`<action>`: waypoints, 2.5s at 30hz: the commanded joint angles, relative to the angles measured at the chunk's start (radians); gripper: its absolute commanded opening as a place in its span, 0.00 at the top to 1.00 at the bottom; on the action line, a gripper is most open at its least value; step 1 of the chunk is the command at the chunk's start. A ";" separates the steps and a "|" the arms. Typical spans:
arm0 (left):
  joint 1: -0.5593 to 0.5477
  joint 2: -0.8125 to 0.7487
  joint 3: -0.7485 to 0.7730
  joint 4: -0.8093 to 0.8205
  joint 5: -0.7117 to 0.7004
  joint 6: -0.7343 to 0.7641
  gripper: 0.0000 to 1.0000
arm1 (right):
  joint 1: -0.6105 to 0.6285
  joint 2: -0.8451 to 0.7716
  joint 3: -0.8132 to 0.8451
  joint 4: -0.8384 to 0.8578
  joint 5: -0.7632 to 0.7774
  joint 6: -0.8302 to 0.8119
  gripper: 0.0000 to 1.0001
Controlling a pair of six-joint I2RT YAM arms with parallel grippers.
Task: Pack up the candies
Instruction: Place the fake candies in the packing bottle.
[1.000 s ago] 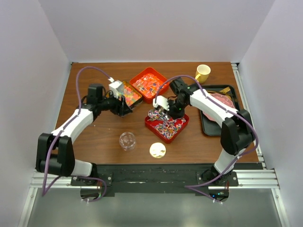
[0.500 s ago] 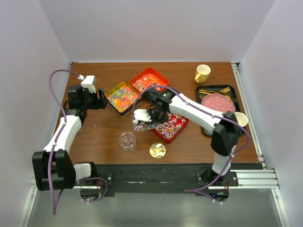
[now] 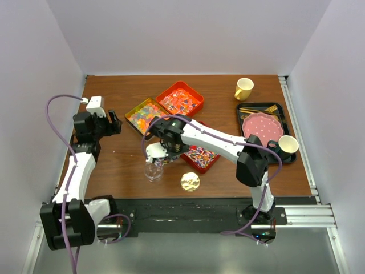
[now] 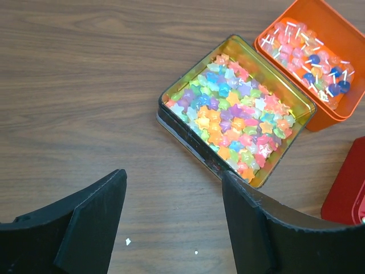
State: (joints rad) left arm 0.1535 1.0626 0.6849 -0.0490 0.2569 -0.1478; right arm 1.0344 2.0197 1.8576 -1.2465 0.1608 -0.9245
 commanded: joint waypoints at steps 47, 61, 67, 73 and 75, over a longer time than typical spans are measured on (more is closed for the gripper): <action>-0.006 -0.093 -0.056 0.080 0.064 -0.095 0.27 | 0.274 0.088 0.078 -0.245 0.732 -0.023 1.00; -0.026 0.039 0.036 0.057 0.074 -0.081 0.28 | 0.306 0.073 -0.016 -0.341 0.850 0.021 1.00; -0.038 0.037 0.041 0.052 0.070 -0.078 0.28 | 0.297 0.050 -0.078 -0.344 0.833 0.073 1.00; -0.083 0.074 0.077 0.017 0.082 -0.012 0.28 | 0.202 -0.021 0.029 -0.344 0.728 0.116 1.00; -0.123 0.115 0.096 0.020 0.093 0.016 0.28 | 0.150 -0.039 0.083 -0.343 0.660 0.151 1.00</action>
State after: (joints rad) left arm 0.0853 1.1271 0.7071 -0.0330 0.3172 -0.1993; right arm 1.2758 2.0884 1.8156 -1.3350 0.8936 -0.8413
